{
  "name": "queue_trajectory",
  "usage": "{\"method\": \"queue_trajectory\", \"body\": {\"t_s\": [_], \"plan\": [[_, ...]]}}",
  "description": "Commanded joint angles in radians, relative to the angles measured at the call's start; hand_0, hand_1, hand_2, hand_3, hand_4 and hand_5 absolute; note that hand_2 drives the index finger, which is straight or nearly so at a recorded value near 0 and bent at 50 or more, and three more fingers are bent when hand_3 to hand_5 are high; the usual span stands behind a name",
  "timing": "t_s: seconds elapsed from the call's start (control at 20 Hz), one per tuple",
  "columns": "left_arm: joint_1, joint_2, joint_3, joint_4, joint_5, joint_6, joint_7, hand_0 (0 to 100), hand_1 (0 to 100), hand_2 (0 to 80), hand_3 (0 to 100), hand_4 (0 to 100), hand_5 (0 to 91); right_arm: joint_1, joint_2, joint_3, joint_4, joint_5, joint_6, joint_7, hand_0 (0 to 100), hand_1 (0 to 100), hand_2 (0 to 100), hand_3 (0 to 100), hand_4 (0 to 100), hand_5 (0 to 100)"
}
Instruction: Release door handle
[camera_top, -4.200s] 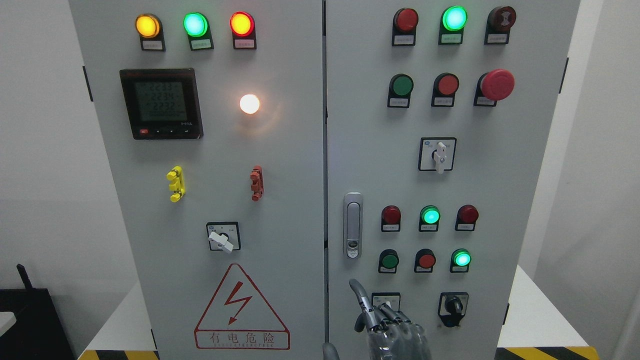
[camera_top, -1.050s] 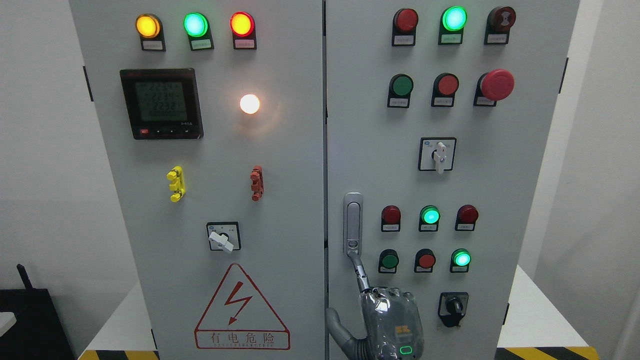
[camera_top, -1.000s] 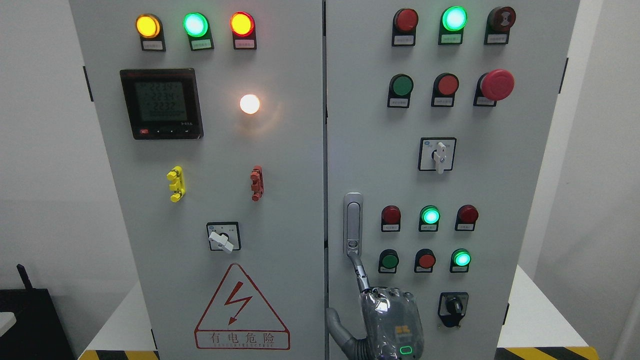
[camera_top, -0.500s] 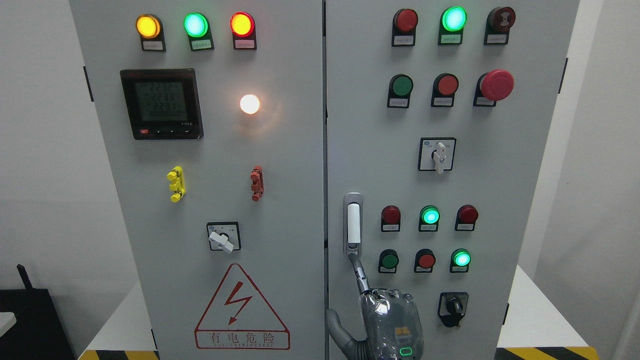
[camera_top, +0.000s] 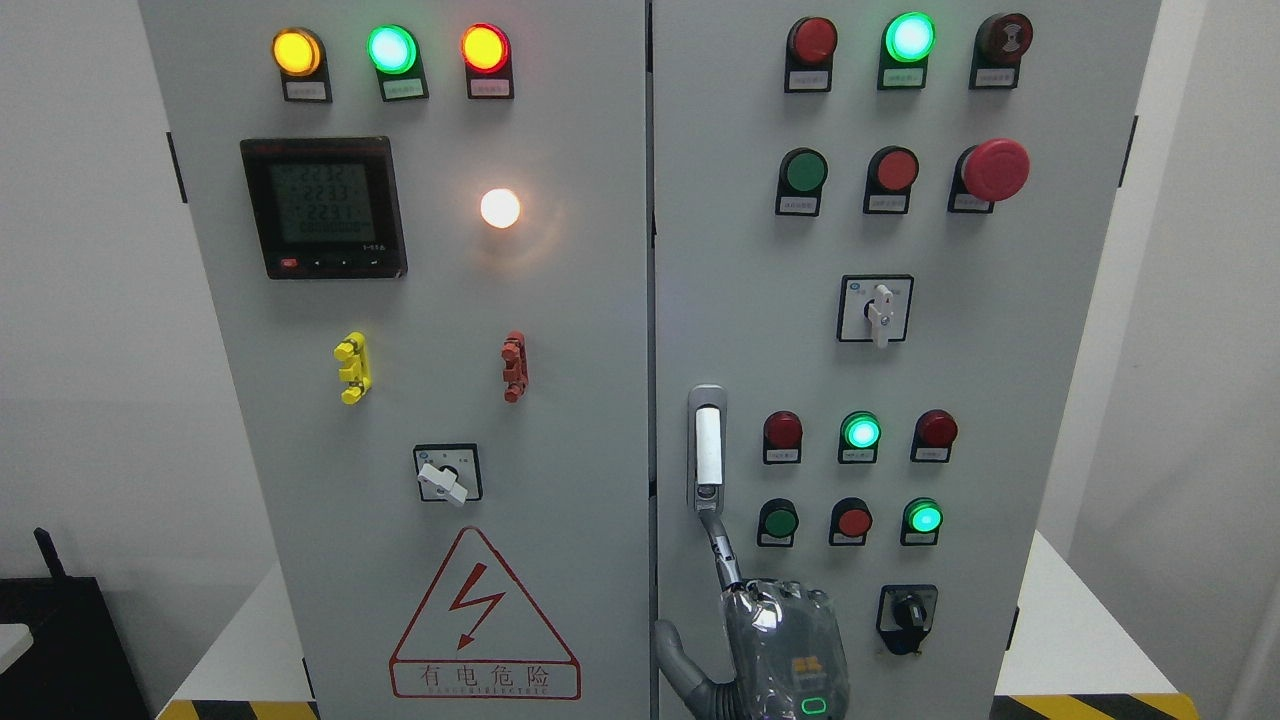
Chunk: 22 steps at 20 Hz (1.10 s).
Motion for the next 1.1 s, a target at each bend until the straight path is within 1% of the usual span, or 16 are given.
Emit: {"method": "queue_trajectory", "body": {"t_s": [0.0,0.15,0.2,0.3,0.5,0.6,0.75,0.8,0.85,0.95,1.0,1.05], "plan": [[0.0,0.0,-0.014,0.02,0.0,0.001,-0.001,12,39,0.0,0,0,0.0,-0.004,0.0,0.0,-0.018,-0.002,-0.003,-0.007,36,34,4,100,100,100],[0.0,0.0,-0.014,0.02,0.0,0.001,-0.001,12,39,0.0,0,0,0.0,-0.003,0.0,0.0,-0.018,-0.002,-0.005,-0.01,36,34,4,100,100,100],[0.0,0.0,-0.014,0.02,0.0,0.001,-0.001,12,39,0.0,0,0,0.0,-0.003,0.0,0.0,-0.021,-0.002,-0.007,-0.016,36,34,4,100,100,100],[0.0,0.0,-0.014,0.02,0.0,0.001,-0.001,12,39,0.0,0,0,0.0,-0.003,0.0,0.001,-0.03,-0.002,-0.011,-0.041,36,34,6,100,100,100],[0.0,0.0,-0.014,0.02,0.0,0.001,-0.001,12,39,0.0,0,0,0.0,0.005,-0.002,0.001,-0.031,-0.004,-0.01,-0.045,38,35,13,100,100,100],[0.0,0.0,-0.014,0.02,0.0,0.001,-0.001,12,39,0.0,0,0,0.0,0.007,0.0,0.0,-0.031,-0.004,-0.01,-0.054,38,36,17,100,100,100],[0.0,0.0,-0.014,0.02,0.0,0.001,-0.001,12,39,0.0,0,0,0.0,0.008,-0.002,-0.003,-0.038,-0.009,-0.011,-0.059,42,36,45,100,100,100],[0.0,0.0,-0.014,0.02,0.0,0.001,-0.001,12,39,0.0,0,0,0.0,0.016,-0.005,-0.003,-0.047,-0.009,-0.013,-0.061,46,34,52,100,100,100],[0.0,0.0,-0.014,0.02,0.0,0.001,-0.001,12,39,0.0,0,0,0.0,0.023,-0.009,-0.006,-0.056,-0.009,-0.017,-0.061,51,31,55,100,100,100],[0.0,0.0,-0.014,0.02,0.0,0.001,-0.001,12,39,0.0,0,0,0.0,0.027,-0.012,-0.023,-0.077,-0.009,-0.02,-0.062,56,23,60,100,100,100],[0.0,0.0,-0.014,0.02,0.0,0.001,-0.001,12,39,0.0,0,0,0.0,0.03,-0.014,-0.028,-0.085,-0.009,-0.025,-0.064,58,19,63,100,100,100],[0.0,0.0,-0.014,0.02,0.0,0.001,-0.001,12,39,0.0,0,0,0.0,0.039,-0.018,-0.029,-0.094,-0.009,-0.033,-0.065,56,18,65,100,98,100]]}}
